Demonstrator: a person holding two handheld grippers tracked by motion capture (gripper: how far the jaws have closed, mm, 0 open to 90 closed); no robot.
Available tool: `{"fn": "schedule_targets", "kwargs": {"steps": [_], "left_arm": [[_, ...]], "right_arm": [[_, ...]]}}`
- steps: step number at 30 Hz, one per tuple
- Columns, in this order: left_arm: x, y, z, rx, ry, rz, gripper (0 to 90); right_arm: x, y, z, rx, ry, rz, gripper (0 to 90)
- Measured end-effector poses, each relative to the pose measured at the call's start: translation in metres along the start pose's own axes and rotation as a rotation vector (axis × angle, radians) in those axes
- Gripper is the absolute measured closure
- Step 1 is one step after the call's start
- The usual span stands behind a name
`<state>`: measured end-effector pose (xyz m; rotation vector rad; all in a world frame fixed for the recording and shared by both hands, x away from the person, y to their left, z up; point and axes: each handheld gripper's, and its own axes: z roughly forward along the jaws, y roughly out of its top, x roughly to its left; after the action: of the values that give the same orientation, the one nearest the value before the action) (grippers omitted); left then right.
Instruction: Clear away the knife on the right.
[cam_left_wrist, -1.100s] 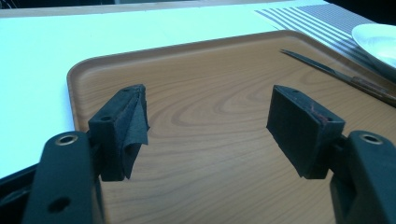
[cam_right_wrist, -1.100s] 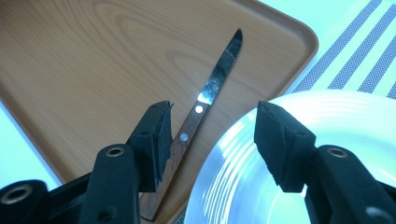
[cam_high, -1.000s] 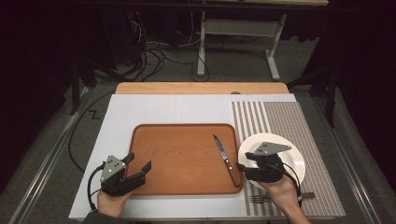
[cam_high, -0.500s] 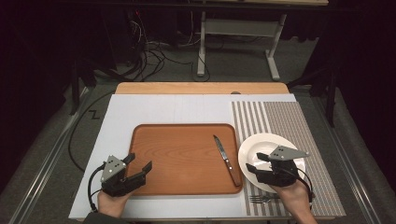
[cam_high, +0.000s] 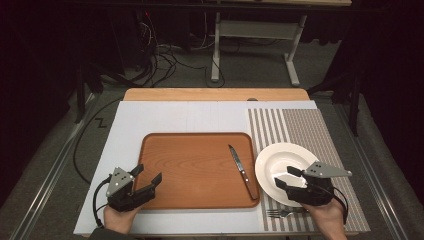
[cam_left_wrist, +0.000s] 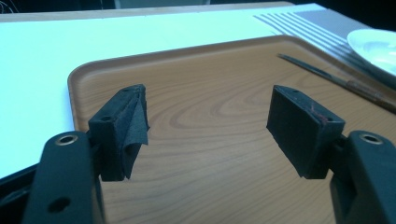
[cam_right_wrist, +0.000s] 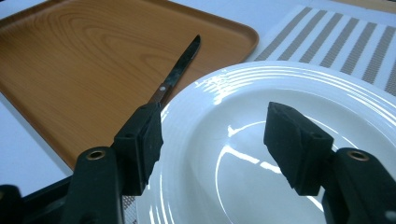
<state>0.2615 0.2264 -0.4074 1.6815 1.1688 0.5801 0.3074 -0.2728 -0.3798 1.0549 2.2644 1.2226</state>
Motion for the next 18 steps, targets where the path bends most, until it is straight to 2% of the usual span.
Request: {"fn": "schedule_targets", "kwargs": {"steps": [11, 18], "left_arm": [[0.001, 0.000, -0.001, 0.000, 0.004, -0.001, 29.9], [0.001, 0.000, 0.000, 0.000, 0.000, -0.005, 29.9]], "right_arm": [[-0.010, -0.016, -0.008, -0.045, 0.005, 0.053, 35.1], [-0.016, -0.028, -0.016, -0.116, 0.011, 0.101, 34.7]]}}
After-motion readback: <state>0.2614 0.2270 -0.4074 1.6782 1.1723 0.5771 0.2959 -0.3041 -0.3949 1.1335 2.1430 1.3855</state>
